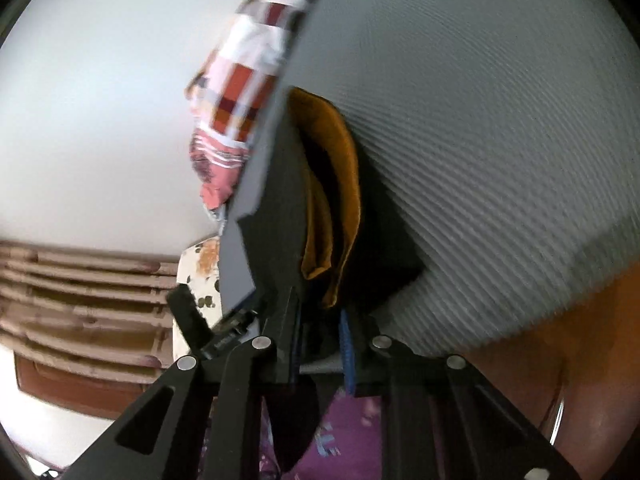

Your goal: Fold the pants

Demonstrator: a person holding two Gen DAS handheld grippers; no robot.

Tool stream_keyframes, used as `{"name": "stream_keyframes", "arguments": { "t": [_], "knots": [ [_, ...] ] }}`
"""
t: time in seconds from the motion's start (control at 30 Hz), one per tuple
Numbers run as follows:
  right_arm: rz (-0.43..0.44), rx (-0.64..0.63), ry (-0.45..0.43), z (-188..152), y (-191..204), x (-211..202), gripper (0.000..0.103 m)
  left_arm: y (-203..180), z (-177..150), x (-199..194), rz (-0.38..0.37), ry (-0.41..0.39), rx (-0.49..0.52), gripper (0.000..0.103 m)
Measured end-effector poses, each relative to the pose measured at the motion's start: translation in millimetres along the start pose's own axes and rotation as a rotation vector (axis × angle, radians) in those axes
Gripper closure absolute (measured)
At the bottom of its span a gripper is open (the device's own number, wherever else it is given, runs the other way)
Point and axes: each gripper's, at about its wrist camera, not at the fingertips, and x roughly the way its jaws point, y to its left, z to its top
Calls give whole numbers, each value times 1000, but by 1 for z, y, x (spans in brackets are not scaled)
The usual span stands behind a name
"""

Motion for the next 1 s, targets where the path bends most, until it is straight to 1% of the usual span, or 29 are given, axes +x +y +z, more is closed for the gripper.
{"name": "stream_keyframes", "arguments": {
  "t": [0.07,0.1,0.17,0.2,0.23,0.27,0.3,0.33,0.43,0.5,0.57,0.6,0.67,0.7,0.73,0.77,0.83,0.9,0.93,0.97,1.0],
  "knots": [
    [10,-21,-11,9,2,3,87,4,3,1,10,0,-29,0],
    [-1,-10,-9,13,-6,6,87,4,3,1,10,-3,-35,0],
    [-12,58,2,19,-33,13,87,3,3,2,19,-6,-22,0],
    [9,98,14,20,-46,16,87,3,3,2,18,-7,-23,0],
    [56,136,26,19,-56,19,87,4,4,2,13,-8,-27,0],
    [81,156,27,19,-61,19,87,5,4,2,12,-8,-26,0],
    [100,167,22,19,-62,18,85,5,4,1,13,-6,-25,0],
    [110,162,13,20,-61,16,81,6,4,0,17,-4,-28,0],
    [49,92,-32,28,-45,2,80,9,2,-9,48,-18,-50,0],
    [13,25,-90,36,-27,-16,79,12,-2,-22,65,-67,-52,0],
    [-36,-67,-113,42,-5,-24,79,12,-6,-34,47,-116,-51,0],
    [-91,-130,-112,47,8,-23,76,12,-8,-37,36,-126,-49,0],
    [-189,-207,-118,58,21,-15,63,13,-10,-36,17,-111,-67,0],
    [-187,-215,-113,64,20,-11,51,15,-11,-34,-2,-110,-86,0],
    [-178,-215,-96,72,18,-3,44,19,-12,-33,-17,-110,-101,0],
    [-179,-206,-76,78,15,6,43,22,-12,-30,-25,-104,-116,0],
    [-200,-209,-15,87,8,30,43,28,-11,-24,-46,-79,-157,0],
    [-245,-214,36,86,1,46,43,35,-11,-17,-87,-57,-184,0],
    [-245,-222,57,83,0,54,44,36,-12,-15,-94,-57,-178,0],
    [-250,-240,50,80,3,57,48,35,-11,-17,-80,-72,-155,1],
    [-243,-232,86,78,3,64,66,33,-10,-15,-60,-65,-125,2]
  ]
}}
